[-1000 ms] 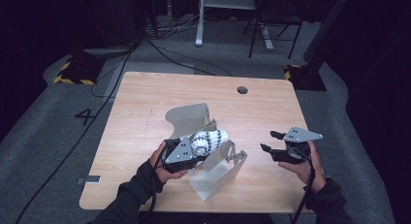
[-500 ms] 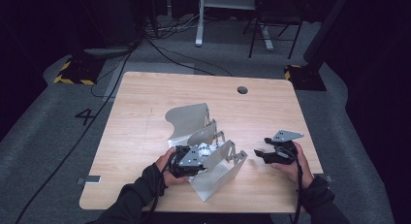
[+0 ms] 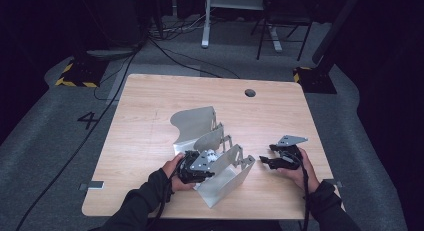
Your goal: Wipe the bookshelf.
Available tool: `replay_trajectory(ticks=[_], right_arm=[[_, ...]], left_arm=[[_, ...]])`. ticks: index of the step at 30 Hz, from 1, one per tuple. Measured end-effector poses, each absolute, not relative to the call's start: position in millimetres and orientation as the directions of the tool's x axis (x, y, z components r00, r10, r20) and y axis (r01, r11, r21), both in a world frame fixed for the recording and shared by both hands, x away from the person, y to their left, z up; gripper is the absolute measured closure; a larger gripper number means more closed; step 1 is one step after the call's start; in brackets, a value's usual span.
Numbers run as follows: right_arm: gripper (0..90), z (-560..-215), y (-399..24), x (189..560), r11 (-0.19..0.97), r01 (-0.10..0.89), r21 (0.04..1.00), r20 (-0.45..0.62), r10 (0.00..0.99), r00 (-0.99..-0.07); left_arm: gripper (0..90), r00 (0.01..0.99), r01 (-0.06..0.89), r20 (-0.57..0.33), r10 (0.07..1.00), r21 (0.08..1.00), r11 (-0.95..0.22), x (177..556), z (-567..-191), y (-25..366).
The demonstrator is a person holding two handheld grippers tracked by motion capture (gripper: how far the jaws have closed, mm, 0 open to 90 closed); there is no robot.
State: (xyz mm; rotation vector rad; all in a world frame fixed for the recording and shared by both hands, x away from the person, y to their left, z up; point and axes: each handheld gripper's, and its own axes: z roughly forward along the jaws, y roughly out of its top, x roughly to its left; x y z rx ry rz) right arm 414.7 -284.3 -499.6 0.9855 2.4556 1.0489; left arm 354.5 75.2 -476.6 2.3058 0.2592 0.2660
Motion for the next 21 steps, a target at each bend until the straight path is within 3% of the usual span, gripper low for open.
replay_trajectory(ticks=[10,21], right_arm=[[24.3,-504,-285,417,0.473,0.47,0.745,-0.002,0.706,-0.708],[22.4,-504,-283,417,0.473,0.473,0.744,-0.005,0.711,-0.703]], left_arm=[[77.8,0.939,0.034,0.179,0.294,0.803,-0.595,346,-446,88],[77.7,0.918,-0.038,0.194,0.347,0.911,-0.411,332,-406,103]])
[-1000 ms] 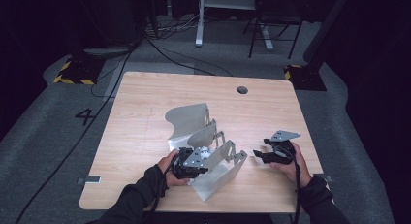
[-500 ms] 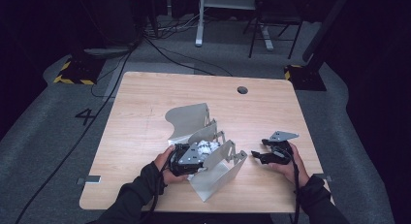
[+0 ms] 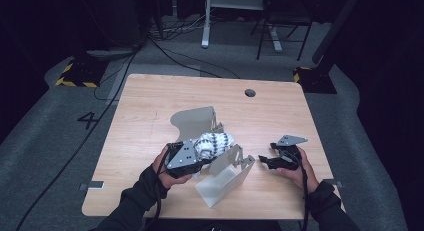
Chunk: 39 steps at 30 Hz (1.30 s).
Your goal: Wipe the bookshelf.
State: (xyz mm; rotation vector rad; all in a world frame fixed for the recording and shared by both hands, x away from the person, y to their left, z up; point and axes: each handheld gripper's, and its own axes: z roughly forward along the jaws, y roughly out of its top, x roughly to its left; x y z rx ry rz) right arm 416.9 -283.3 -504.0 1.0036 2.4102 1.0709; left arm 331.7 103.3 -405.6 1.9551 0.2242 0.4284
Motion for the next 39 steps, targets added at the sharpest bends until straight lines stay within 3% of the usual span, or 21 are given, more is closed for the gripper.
replay_trajectory(ticks=[6,14,21,28,33,35,39], right_arm=[[21.1,-504,-282,417,0.473,0.475,0.742,-0.003,0.71,-0.704],[19.9,-504,-280,419,0.476,0.474,0.741,-0.003,0.708,-0.706],[19.5,-504,-280,419,0.477,0.474,0.74,-0.005,0.709,-0.706],[19.3,-504,-279,419,0.476,0.475,0.74,-0.005,0.71,-0.705],[19.3,-504,-279,419,0.475,0.476,0.74,-0.005,0.712,-0.702],[19.3,-504,-279,419,0.475,0.476,0.74,-0.005,0.712,-0.702],[19.3,-504,-279,418,0.474,0.477,0.74,-0.005,0.713,-0.701]], left_arm=[[77.7,0.93,-0.074,0.211,0.301,0.91,-0.409,324,-401,107],[77.9,0.94,-0.033,0.175,0.293,0.902,-0.431,331,-415,114],[77.8,0.906,0.034,0.146,0.396,0.91,-0.414,339,-424,119],[77.8,0.93,0.015,0.177,0.321,0.856,-0.517,339,-439,100],[77.7,0.947,0.078,0.121,0.297,0.812,-0.578,348,-462,89],[77.7,0.943,0.098,0.128,0.306,0.773,-0.626,351,-472,87],[77.7,0.927,0.151,0.1,0.361,0.782,-0.604,358,-476,90]])
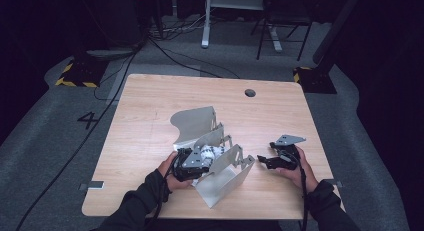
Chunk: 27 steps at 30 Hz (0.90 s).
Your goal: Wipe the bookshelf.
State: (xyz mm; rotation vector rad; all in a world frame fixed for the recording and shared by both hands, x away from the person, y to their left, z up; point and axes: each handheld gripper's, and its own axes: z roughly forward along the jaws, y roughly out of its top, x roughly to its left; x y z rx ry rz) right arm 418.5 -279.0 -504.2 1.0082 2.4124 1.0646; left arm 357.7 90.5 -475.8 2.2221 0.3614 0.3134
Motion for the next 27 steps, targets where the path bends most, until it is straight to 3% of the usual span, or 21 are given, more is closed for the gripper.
replay_trajectory(ticks=[16,27], right_arm=[[19.3,-504,-279,418,0.472,0.479,0.74,-0.005,0.716,-0.698],[19.3,-504,-279,418,0.473,0.479,0.74,-0.005,0.715,-0.699]], left_arm=[[77.9,0.807,0.146,0.105,0.581,0.918,-0.369,339,-420,112],[77.9,0.812,0.203,0.131,0.569,0.851,-0.485,346,-448,98]])
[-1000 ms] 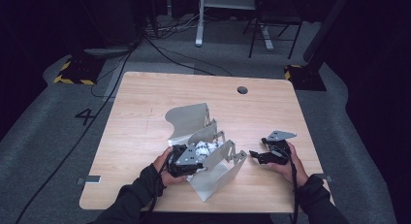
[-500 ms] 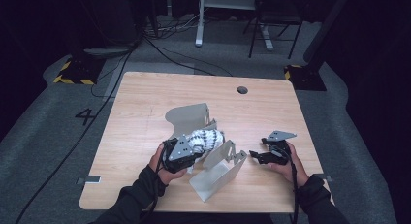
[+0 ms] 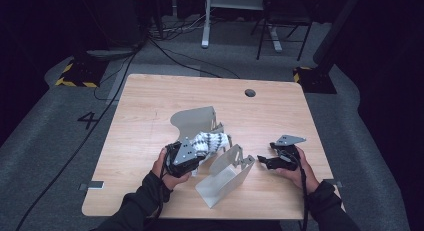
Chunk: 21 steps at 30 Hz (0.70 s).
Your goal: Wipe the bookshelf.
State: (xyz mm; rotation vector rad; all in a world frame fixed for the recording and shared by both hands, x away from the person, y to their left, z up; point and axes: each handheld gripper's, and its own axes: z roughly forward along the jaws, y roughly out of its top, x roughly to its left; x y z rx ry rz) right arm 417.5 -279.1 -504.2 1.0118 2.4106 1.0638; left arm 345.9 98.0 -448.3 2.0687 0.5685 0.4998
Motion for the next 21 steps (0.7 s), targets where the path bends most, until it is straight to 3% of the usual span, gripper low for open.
replay_trajectory(ticks=[12,21], right_arm=[[19.2,-504,-279,417,0.473,0.478,0.74,-0.005,0.714,-0.7],[19.2,-504,-280,414,0.471,0.48,0.74,-0.006,0.718,-0.696]], left_arm=[[77.9,0.791,0.346,0.095,0.604,0.745,-0.57,357,-489,80],[77.9,0.761,0.327,0.097,0.642,0.797,-0.508,358,-469,86]])
